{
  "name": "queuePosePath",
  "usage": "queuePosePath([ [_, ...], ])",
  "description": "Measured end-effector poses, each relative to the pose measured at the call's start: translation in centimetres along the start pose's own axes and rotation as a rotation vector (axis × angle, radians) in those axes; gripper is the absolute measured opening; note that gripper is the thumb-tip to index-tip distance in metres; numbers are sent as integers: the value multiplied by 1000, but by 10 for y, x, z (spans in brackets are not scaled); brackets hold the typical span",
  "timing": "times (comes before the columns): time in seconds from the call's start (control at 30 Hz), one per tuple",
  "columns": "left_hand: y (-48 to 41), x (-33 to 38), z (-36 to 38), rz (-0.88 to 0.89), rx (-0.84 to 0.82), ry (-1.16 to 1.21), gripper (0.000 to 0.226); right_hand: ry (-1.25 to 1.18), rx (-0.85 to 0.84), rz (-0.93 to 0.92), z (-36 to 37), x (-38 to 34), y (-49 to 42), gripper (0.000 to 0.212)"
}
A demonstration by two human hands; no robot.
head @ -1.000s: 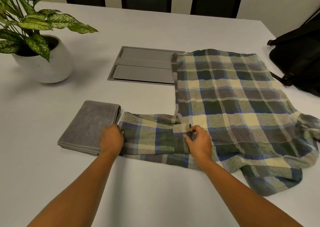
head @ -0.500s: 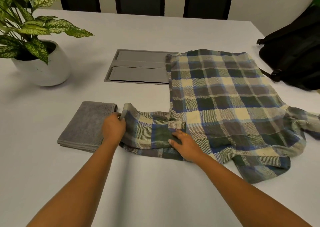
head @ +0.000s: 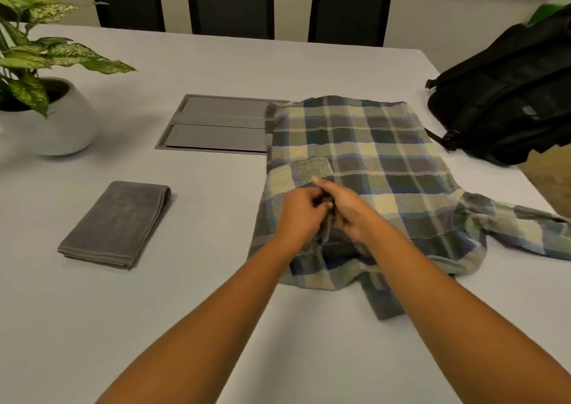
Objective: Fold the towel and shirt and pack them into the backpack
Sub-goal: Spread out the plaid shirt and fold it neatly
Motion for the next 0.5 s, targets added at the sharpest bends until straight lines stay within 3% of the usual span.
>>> queuePosePath([
  [0.13,-4,6,34,-35,18,230,26,67,164,-23,-55,-14,-2,13],
  [0.2,-8,2,35,-26,155,166,19,95,194,-21,-84,-17,-5,14],
  [0.27,-11,-9,33,-53,276,78,17,121,241,10,-118,-13,-14,29],
  [0.33,-12,-27,35,-90,310,-36,20,121,254,43,-148,-6,-20,35],
  [0.5,8,-74,61,-140,-16,-362,64,129,364,56,-201,22,-35,27],
])
Point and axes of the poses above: each hand's wrist, its own y-axis away from the middle knuckle, its own z-axis out of the palm, x = y × z, the point moved 2 cm from there along -y, towards the middle knuckle, and after that the axes turned 15 degrees about z, right-handed, at the moved point
